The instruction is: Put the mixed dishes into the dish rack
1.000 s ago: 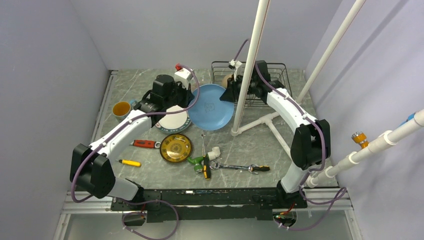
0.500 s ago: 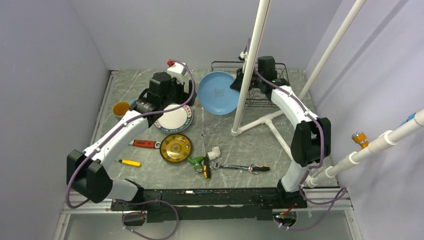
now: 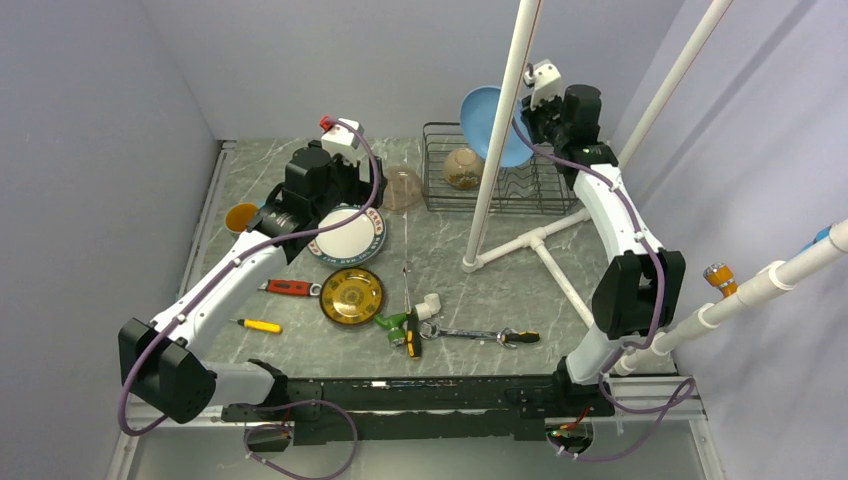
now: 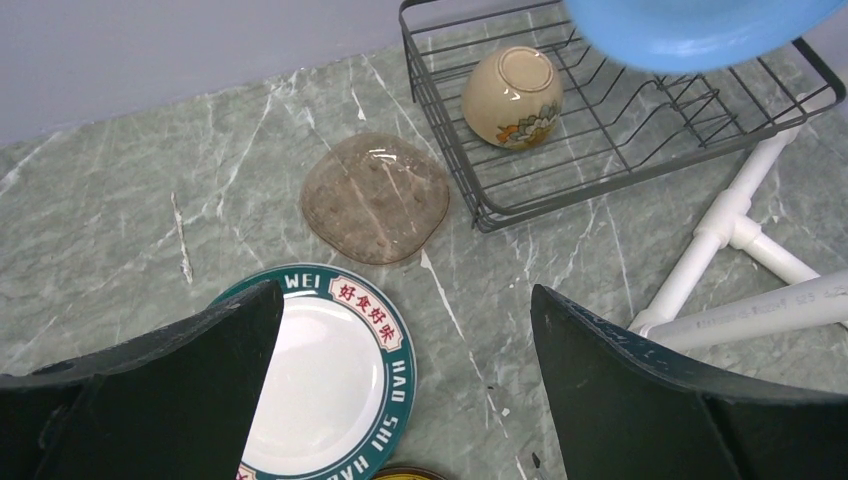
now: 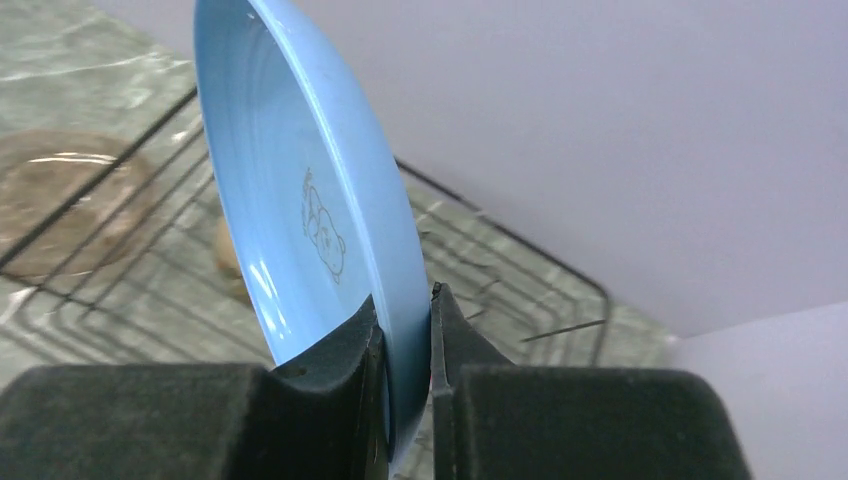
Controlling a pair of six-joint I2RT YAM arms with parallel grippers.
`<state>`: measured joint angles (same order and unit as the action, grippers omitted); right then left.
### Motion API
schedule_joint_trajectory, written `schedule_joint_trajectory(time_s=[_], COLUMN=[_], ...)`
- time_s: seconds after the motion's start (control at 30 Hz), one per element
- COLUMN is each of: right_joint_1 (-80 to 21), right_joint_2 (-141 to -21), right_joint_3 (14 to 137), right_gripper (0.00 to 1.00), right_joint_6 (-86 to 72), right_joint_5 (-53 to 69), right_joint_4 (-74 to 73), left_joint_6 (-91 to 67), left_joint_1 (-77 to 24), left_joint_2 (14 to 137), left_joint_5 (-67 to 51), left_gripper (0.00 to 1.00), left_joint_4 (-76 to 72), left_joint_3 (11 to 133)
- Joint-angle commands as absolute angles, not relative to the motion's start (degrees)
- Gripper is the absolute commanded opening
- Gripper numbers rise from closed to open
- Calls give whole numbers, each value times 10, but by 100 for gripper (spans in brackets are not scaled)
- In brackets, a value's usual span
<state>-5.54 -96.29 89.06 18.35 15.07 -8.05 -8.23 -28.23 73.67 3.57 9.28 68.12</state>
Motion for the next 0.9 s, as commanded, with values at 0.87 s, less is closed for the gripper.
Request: schedule_joint_trajectory(time_s=[0.87], right_joint_1=[-12], right_joint_2=[-1132], right_joint_3=[1040], right_gripper=[0], right_joint_6=[710], right_joint_5=[174], right_joint_4=[3], left_joint_6=[-49], left_joint_1=[-288], left_joint_2=[793], left_joint_5=[74], left_gripper=[97], left_joint_4=[106], left_joint_3=[690])
